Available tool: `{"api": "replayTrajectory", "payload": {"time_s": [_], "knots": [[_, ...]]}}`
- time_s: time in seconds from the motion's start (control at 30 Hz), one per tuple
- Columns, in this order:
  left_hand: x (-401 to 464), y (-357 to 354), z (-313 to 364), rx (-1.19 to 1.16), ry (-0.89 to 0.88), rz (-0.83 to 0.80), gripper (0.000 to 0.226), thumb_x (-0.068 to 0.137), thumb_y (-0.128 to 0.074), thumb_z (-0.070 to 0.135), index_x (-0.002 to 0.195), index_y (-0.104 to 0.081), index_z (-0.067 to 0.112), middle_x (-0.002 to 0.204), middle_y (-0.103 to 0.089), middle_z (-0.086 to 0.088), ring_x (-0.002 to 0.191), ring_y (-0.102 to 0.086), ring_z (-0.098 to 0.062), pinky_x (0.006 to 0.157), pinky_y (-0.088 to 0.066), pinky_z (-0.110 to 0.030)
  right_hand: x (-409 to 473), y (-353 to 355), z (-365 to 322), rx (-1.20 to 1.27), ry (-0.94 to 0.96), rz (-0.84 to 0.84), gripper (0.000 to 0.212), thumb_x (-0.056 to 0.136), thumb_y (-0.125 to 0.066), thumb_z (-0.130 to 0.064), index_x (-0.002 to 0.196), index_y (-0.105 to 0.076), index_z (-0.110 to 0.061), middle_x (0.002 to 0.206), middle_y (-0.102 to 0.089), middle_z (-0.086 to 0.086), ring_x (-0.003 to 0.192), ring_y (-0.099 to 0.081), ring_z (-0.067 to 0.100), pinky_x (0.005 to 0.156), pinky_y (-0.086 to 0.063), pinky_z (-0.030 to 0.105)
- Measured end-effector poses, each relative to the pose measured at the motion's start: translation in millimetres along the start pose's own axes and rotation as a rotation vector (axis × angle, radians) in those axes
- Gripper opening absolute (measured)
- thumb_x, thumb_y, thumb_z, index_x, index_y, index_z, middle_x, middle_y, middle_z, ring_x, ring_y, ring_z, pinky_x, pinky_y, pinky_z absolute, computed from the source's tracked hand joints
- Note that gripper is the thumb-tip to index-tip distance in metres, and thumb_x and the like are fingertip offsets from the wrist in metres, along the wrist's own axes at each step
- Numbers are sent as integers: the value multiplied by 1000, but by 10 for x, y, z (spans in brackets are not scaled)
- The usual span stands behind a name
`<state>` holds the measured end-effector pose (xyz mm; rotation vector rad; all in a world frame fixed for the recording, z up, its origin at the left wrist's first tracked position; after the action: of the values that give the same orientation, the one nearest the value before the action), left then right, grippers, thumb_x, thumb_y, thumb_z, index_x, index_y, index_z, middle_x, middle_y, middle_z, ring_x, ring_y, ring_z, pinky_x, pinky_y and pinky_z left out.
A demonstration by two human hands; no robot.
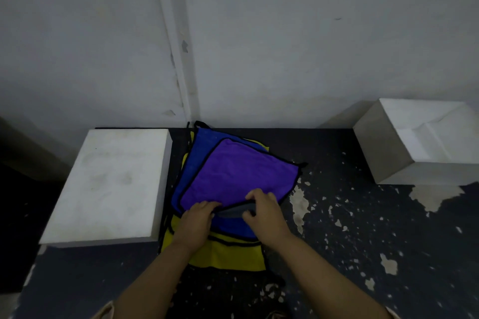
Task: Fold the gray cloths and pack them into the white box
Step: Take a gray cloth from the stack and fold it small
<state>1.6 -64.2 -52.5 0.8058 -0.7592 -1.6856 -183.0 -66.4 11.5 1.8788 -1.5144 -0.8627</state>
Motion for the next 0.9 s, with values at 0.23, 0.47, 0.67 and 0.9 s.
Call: {"api": "replayTrajectory", "payload": {"time_s": [0.23,0.47,0.67,0.9], "knots": [[60,380,-83,25,103,129,32,90,-48,-2,110,-66,14,108,-68,-11,97,-62,-25,82,-51,-34,12,428,-68,-174,175,102,22,87,-49,-5,104,-61,-13,102,-60,3,99,-47,17,86,-43,30],[138,1184,624,-168,63,511,18,90,-55,8,97,-67,19,87,-67,-4,76,-58,-19,62,-43,-25,58,1347,-145,-25,190,314,18,87,-51,0,97,-63,-8,94,-56,5,90,-50,16,70,-33,19],[-21,1607,1495,-585,-14,649,9,82,-67,20,78,-70,28,78,-70,15,72,-62,3,61,-44,-2,-162,2246,-60,320,152,406,10,89,-56,-5,89,-63,-13,82,-61,-7,77,-56,6,61,-42,6],[13,1663,2102,-857,-68,471,8,82,-68,16,88,-73,17,81,-74,8,76,-67,-4,65,-52,-11,-397,2906,324,597,146,323,10,83,-66,-6,84,-71,-15,78,-71,-11,68,-65,-5,56,-46,5]]}}
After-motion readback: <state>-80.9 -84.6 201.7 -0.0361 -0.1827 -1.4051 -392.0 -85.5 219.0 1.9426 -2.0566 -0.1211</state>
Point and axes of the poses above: each hand's wrist, its own x-axis towards the middle knuckle, its own y-axis out of the back of the hand, z = x × y, the point moved 1 cm from there along x, towards the middle knuckle
